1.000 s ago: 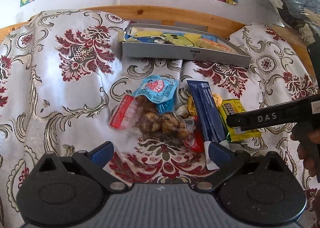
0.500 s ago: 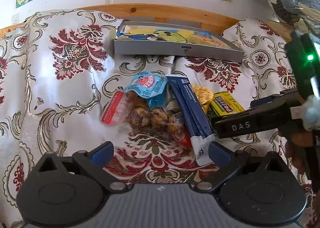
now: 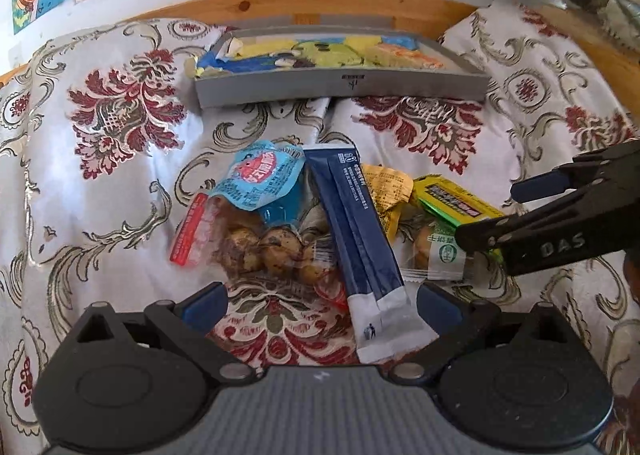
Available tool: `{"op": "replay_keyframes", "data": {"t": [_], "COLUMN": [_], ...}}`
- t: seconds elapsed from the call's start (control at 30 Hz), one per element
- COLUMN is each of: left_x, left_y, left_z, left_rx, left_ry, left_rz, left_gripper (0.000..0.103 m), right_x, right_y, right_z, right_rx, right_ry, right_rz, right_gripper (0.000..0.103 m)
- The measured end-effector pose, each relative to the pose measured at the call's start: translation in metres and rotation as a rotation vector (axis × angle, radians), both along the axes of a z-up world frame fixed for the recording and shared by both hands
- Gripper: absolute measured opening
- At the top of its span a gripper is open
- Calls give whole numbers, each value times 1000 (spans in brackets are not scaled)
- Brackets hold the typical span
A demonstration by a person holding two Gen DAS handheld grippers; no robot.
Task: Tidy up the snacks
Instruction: 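Grasp the yellow wafer pack with the right tool while the left tool grasps the blue tube pack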
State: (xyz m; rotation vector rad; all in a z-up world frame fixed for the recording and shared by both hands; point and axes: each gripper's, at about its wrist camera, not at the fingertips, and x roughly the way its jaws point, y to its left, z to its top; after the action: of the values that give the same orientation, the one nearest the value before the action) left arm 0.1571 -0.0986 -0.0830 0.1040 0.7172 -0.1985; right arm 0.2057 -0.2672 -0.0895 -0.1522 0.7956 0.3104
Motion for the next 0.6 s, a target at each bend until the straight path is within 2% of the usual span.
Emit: {"op": "replay_keyframes", "data": {"t": [0.1, 0.23, 0.5, 0.6], "left_x": [9, 15, 21, 25], "left_y": [-7, -11, -28, -36], "left_z": [-3, -7, -6, -5], "left_rx": [-3, 9, 48, 65], "left_ry": [30, 58, 60, 66], "left_rz": [20, 47, 68, 72], "left_gripper": [102, 95, 83, 69], "right_x": [8, 14, 22, 23], "right_y": [-3, 0, -5, -5], "right_z": [3, 3, -5, -7], "right_rx": [45, 42, 85, 110], "right_ry": [0, -3, 55, 63], "right_rz": [-2, 24, 5, 13], "right_gripper": [82, 76, 65, 62]}}
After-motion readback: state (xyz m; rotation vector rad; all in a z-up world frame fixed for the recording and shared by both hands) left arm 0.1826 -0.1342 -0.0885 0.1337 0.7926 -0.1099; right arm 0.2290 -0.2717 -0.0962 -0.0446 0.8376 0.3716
